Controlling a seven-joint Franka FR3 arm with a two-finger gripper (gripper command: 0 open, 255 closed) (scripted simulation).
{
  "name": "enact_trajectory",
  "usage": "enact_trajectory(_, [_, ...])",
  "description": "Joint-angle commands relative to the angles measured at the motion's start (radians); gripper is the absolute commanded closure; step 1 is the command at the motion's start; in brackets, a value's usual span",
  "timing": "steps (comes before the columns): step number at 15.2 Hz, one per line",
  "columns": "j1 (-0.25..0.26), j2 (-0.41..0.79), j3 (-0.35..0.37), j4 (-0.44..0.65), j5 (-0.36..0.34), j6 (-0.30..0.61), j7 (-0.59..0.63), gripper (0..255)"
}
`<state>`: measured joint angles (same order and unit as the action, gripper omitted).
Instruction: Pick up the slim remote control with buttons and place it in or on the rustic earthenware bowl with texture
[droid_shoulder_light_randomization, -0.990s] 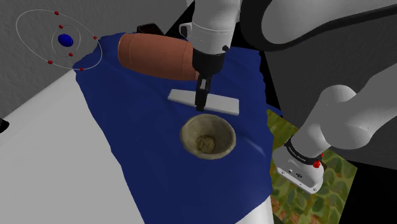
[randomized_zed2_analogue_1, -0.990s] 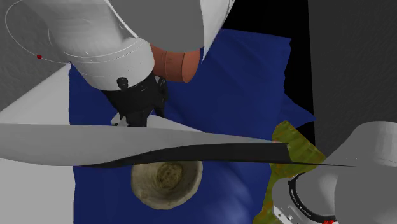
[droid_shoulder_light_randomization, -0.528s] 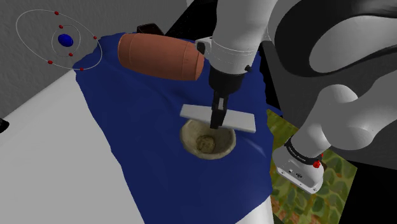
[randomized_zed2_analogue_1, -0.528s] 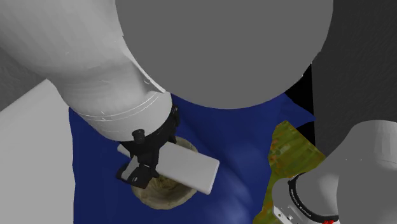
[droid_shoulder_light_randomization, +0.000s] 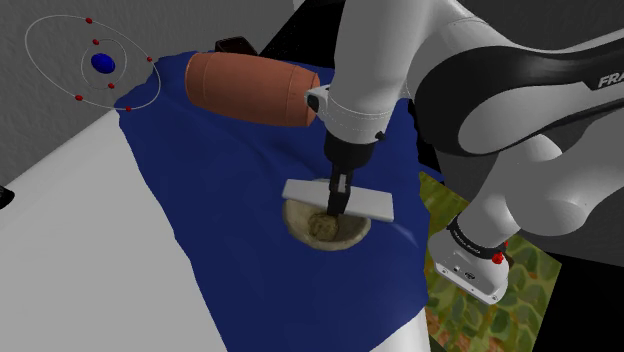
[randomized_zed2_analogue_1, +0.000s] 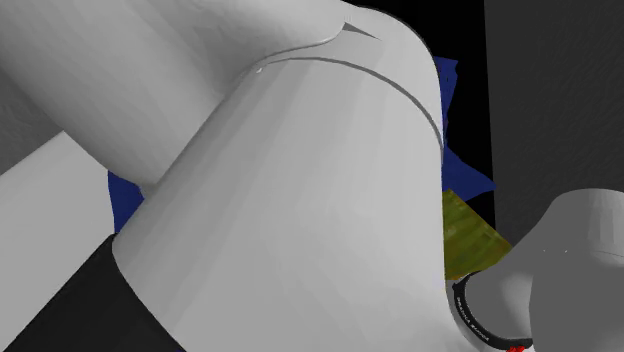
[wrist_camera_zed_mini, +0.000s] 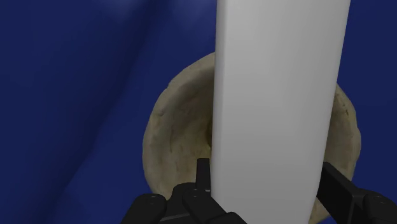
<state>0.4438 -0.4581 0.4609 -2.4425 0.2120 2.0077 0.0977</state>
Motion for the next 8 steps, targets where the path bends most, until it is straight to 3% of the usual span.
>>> enact_trajectory(1, [0.001,0.008,0.007,-0.021,0.002,0.030,0.002,255])
enact_trajectory(8, [0.001,0.018,0.012,-0.037,0.003,0.056,0.003,255])
